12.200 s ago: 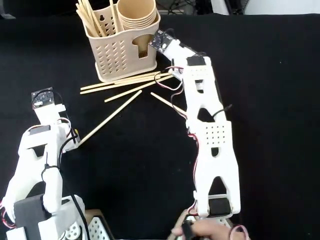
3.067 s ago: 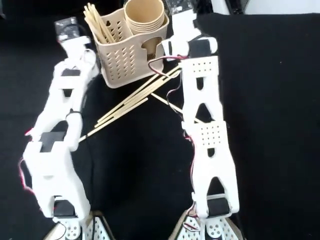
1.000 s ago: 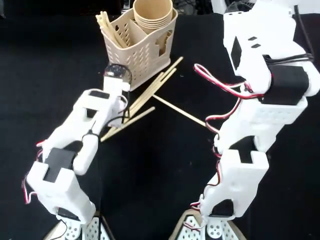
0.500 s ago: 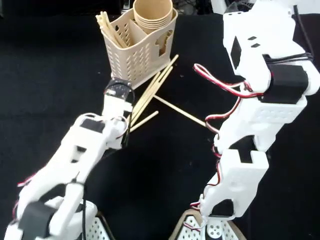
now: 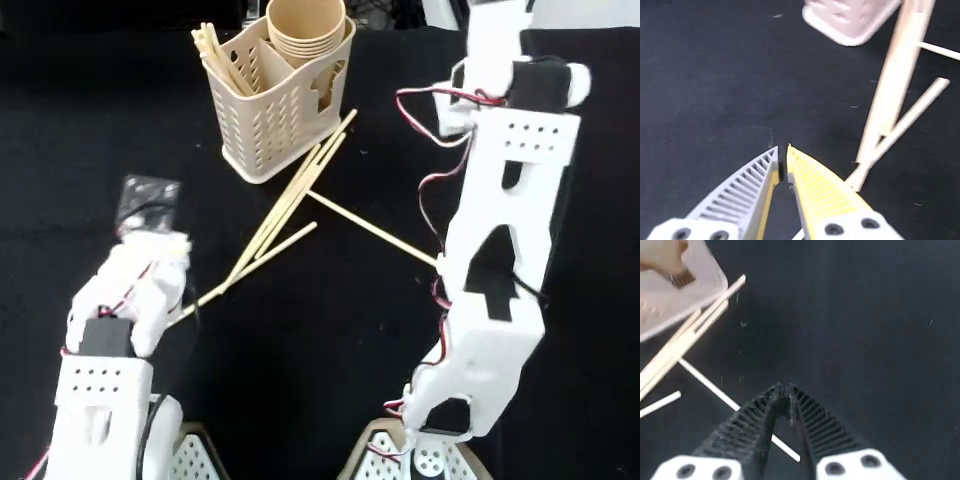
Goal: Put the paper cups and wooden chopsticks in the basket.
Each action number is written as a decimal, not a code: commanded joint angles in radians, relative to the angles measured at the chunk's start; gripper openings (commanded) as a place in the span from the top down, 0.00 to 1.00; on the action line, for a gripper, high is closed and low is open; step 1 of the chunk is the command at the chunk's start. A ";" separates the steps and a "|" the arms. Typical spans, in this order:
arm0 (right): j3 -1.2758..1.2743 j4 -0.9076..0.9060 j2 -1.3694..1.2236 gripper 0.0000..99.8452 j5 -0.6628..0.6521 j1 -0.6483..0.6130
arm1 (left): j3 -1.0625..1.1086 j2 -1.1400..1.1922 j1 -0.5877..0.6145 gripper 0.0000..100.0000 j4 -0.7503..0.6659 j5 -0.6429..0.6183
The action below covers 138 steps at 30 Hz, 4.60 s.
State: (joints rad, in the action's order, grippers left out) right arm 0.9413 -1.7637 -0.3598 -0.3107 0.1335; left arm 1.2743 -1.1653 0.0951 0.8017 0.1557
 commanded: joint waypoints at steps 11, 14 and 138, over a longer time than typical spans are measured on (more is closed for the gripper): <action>-1.178 0.489 0.700 0.97 -0.109 -0.180 | 0.065 0.054 0.059 0.95 -0.054 -0.115; -1.483 0.733 0.748 0.85 -0.186 -0.184 | 0.065 0.057 0.059 0.95 -0.054 -0.127; -0.880 0.713 -0.124 0.99 -0.842 -0.687 | 0.051 0.048 0.329 0.95 -0.126 -0.290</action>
State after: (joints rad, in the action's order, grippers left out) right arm 0.0315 -1.0411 -0.5025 -1.1531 -0.5692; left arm 1.3617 -1.1116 0.4143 0.6943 -0.1343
